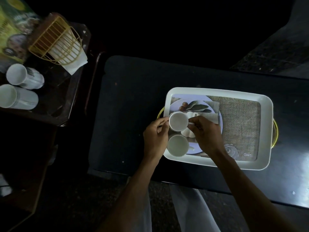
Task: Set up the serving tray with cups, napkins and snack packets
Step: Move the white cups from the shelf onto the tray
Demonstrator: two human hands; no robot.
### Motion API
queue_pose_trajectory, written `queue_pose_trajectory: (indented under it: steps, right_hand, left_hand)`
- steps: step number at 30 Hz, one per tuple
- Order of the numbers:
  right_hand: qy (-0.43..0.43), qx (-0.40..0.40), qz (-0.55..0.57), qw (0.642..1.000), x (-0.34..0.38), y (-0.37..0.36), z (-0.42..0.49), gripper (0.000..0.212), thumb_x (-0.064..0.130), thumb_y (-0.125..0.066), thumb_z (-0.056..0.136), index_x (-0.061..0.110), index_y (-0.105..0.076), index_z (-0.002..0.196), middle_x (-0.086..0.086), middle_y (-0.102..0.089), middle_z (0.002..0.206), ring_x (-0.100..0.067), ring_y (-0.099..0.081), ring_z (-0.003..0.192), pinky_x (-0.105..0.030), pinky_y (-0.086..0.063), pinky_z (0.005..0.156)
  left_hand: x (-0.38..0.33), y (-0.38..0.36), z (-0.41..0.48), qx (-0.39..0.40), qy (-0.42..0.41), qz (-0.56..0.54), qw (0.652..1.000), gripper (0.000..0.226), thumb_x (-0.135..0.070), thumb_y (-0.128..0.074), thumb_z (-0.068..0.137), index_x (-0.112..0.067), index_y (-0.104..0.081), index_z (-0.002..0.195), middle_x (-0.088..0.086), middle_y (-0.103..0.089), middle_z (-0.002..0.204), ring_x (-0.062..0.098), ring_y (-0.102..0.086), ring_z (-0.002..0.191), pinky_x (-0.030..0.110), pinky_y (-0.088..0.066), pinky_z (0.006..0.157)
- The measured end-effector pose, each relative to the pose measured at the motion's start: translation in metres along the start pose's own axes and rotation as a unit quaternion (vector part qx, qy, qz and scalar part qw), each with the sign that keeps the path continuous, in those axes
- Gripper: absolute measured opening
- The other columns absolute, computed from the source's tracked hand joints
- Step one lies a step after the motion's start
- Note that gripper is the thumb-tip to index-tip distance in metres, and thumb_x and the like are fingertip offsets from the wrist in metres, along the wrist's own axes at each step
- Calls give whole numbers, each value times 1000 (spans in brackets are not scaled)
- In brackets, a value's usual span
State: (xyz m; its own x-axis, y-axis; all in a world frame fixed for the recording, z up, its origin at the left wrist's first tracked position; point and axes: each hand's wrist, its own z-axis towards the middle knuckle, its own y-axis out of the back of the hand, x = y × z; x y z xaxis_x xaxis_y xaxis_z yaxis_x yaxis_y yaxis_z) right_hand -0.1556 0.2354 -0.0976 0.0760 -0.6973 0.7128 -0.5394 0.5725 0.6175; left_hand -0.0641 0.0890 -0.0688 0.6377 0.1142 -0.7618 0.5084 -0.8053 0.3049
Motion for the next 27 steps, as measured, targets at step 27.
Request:
queue_pose_trajectory:
  steps: [27]
  right_hand:
    - [137, 62, 98, 984, 264, -191, 3, 27, 8, -66, 91, 12, -67, 118, 0, -69, 114, -8, -67, 98, -6, -50, 82]
  left_hand:
    - [41, 346, 14, -265, -80, -74, 958, 33, -13, -54, 103, -20, -59, 135, 6, -66, 134, 18, -64, 125, 51, -52, 106]
